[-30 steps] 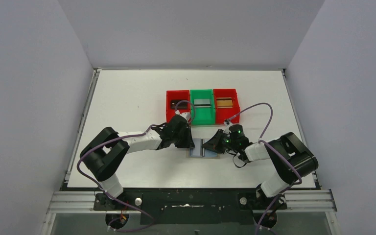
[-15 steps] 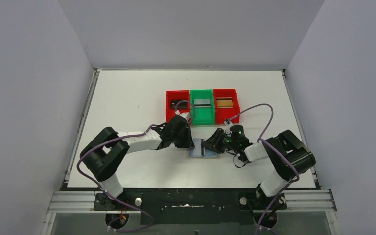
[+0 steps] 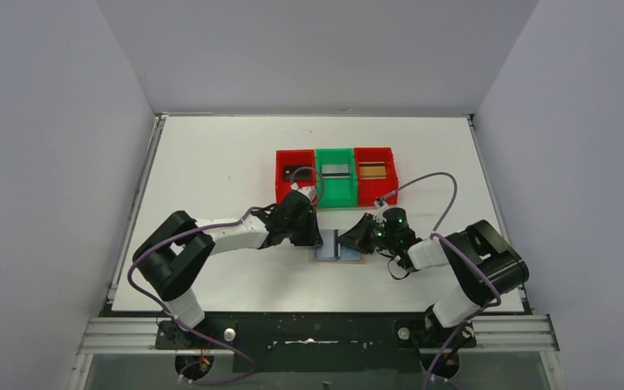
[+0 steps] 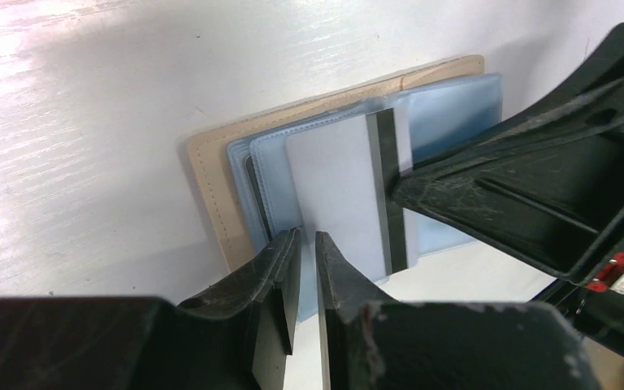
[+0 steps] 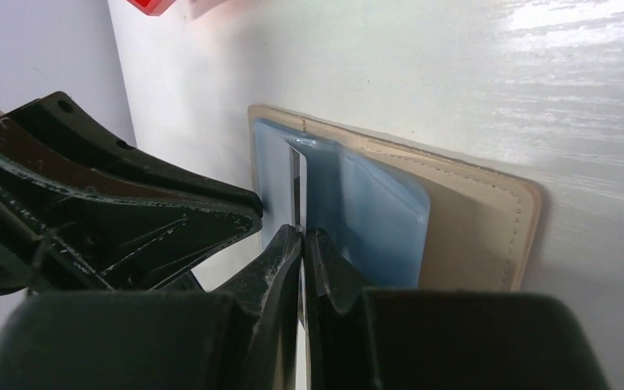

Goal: Take the credit cards out of the card holder

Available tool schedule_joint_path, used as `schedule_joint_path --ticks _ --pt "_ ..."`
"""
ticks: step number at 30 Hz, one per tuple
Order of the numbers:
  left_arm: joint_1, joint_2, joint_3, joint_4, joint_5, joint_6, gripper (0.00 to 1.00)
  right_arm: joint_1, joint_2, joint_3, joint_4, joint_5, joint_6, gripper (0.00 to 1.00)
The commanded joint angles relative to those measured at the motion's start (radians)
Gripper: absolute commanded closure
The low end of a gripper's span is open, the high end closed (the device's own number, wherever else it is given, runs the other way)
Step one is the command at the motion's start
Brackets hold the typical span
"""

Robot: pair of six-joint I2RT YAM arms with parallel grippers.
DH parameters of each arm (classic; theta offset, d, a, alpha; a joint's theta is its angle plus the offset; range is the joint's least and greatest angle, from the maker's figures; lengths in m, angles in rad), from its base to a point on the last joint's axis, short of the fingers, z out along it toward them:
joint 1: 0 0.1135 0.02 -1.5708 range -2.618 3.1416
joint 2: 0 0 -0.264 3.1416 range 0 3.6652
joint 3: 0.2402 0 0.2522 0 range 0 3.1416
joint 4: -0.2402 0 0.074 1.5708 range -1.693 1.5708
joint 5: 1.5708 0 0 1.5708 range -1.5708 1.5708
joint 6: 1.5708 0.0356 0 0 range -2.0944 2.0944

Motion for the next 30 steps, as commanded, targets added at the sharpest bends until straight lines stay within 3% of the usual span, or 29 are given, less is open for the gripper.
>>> schedule_joint_path --ticks 1,11,19,26,30 --pt "-0.006 -0.012 -0.017 -0.049 -0.038 0.012 0.86 -0.011 -0.107 -0.013 -0.071 0.084 -0.066 1.0" --pt "-0.006 -0.017 -0.016 -0.043 -0.039 0.011 0.86 -0.018 -0.234 0.033 -0.262 0.136 -0.168 1.0" --pt "-0.005 -0.044 -0.024 -0.026 -0.038 0.009 0.84 -0.017 -0.294 0.035 -0.261 0.126 -0.189 1.0" --pt "-0.007 -0.1 -0.057 0.046 -0.033 -0.003 0.78 -0.018 -0.356 0.027 -0.245 0.132 -0.183 1.0" --pt "-0.007 -0.148 -0.085 0.089 -0.043 -0.01 0.68 -0.019 -0.385 0.03 -0.245 0.133 -0.182 1.0"
